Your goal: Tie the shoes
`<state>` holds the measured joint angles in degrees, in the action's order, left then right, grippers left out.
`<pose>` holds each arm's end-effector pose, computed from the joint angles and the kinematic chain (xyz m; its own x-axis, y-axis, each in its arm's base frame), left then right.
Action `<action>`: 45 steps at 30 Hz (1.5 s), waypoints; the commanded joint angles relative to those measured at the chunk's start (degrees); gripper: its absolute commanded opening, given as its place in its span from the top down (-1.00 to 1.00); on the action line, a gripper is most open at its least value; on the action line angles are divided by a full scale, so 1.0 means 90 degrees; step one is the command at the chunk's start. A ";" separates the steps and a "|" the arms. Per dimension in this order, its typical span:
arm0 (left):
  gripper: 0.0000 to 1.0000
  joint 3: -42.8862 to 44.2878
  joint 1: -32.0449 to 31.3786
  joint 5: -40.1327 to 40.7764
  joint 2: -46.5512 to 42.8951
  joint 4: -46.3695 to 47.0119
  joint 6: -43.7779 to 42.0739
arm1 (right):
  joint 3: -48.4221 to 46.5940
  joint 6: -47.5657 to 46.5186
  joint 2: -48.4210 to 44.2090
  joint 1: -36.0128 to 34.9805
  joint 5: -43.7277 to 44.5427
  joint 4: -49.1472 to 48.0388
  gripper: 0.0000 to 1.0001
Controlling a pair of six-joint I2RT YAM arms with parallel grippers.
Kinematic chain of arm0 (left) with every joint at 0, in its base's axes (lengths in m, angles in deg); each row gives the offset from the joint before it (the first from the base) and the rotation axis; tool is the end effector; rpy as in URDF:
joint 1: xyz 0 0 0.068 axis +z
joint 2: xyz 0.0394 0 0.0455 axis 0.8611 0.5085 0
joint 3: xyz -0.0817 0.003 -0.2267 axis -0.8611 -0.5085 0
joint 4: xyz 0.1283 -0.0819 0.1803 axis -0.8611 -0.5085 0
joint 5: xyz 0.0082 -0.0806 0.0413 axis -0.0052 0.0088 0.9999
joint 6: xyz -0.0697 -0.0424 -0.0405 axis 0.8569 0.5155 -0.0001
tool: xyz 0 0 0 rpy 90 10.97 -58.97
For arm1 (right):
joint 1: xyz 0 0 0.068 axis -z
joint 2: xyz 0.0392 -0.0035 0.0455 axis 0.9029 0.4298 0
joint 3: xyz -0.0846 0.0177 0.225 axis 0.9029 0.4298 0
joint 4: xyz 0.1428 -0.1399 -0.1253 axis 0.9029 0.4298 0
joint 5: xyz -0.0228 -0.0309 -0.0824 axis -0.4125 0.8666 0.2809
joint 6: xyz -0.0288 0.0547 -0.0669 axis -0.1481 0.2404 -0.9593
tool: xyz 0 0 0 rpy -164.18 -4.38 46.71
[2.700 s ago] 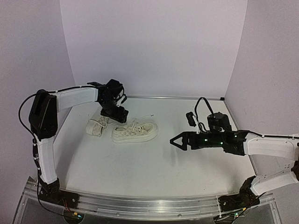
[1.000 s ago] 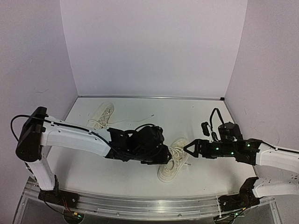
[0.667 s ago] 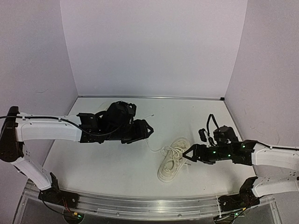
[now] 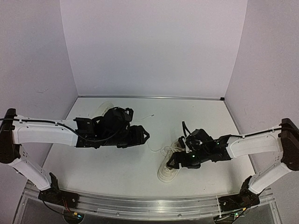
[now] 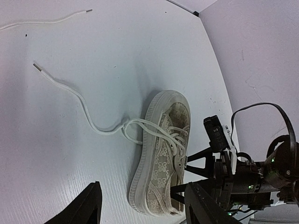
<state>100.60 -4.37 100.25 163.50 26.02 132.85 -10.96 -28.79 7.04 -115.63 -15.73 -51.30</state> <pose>0.1657 -0.3025 0.2135 -0.8152 -0.1529 -0.5586 0.2623 0.7625 -0.5914 0.1653 0.2363 0.1119 -0.9187 -0.1534 -0.3641 -0.3437 0.7645 0.5453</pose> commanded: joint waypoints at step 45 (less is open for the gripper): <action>-0.81 -0.0472 0.0586 0.1672 -0.2774 -0.1881 -0.0513 | -0.6819 -0.1577 0.1672 -0.1141 0.0992 0.1985 1.00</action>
<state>95.69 0.42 113.38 142.57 11.46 128.79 -61.75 -42.98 18.80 -123.59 -6.91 -28.49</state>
